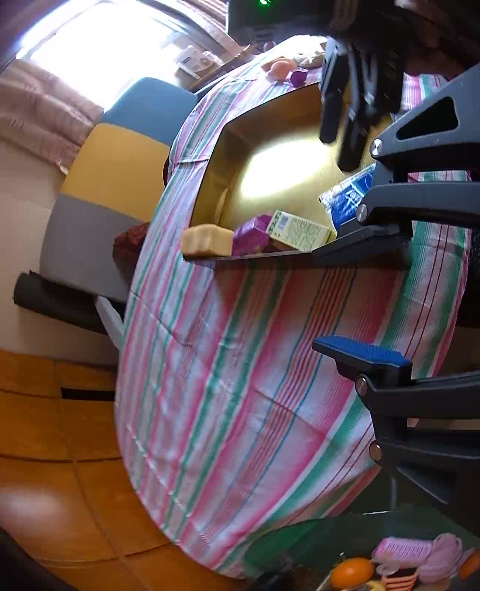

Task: Organize objects
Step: 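Carry the Tempo tissue pack into the gold tray and open the right tool, then move both tools back toward the remaining items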

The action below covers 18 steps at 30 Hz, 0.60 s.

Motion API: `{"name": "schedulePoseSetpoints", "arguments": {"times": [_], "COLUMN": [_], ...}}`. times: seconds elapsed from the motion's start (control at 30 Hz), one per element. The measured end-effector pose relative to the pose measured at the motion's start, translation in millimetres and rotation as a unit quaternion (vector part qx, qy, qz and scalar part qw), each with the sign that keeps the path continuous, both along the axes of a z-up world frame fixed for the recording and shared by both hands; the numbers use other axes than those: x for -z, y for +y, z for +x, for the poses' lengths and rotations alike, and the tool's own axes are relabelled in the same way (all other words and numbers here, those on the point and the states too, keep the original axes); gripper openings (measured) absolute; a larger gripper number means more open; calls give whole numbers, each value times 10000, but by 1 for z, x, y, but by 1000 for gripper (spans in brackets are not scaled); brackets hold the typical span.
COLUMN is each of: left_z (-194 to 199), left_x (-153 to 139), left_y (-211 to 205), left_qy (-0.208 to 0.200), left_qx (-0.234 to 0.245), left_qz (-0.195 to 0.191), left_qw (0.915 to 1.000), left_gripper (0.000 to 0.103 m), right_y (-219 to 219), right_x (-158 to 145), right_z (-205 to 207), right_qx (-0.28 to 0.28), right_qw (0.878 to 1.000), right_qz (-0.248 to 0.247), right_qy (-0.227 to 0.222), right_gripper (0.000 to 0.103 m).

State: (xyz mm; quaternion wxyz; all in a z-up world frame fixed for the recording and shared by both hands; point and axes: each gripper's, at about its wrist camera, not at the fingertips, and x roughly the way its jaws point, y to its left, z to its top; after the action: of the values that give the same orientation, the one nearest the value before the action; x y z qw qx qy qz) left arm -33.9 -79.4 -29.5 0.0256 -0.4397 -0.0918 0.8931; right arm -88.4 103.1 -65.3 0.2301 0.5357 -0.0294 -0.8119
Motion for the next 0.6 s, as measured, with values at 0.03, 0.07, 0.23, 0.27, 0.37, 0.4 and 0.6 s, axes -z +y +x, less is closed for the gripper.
{"name": "schedulePoseSetpoints", "arguments": {"times": [0.03,0.07,0.23,0.27,0.37,0.4,0.6], "left_z": [1,3,7,7,10,11,11], "left_x": [-3,-5,-14,-15,-20,-21,-27], "left_y": [4,8,30,34,49,53,81], "left_qy": [51,96,189,195,248,265,303], "left_qx": [49,95,363,410,584,633,975], "left_qz": [-54,-109,-280,-298,-383,-417,-519], "left_qw": [10000,9998,9988,9985,9972,9968,9934], "left_gripper": [41,41,41,41,41,41,41], "right_y": [6,13,56,66,97,110,167], "right_x": [-3,-7,-37,-41,-53,-57,-63], "right_z": [2,5,25,27,36,40,46], "right_qx": [114,217,652,746,1012,1105,1721], "right_qw": [9999,9995,9951,9940,9905,9891,9783], "right_qz": [21,58,201,213,268,287,433], "right_qy": [102,211,714,770,897,930,1071], "right_gripper": [72,73,83,85,88,88,88]}}
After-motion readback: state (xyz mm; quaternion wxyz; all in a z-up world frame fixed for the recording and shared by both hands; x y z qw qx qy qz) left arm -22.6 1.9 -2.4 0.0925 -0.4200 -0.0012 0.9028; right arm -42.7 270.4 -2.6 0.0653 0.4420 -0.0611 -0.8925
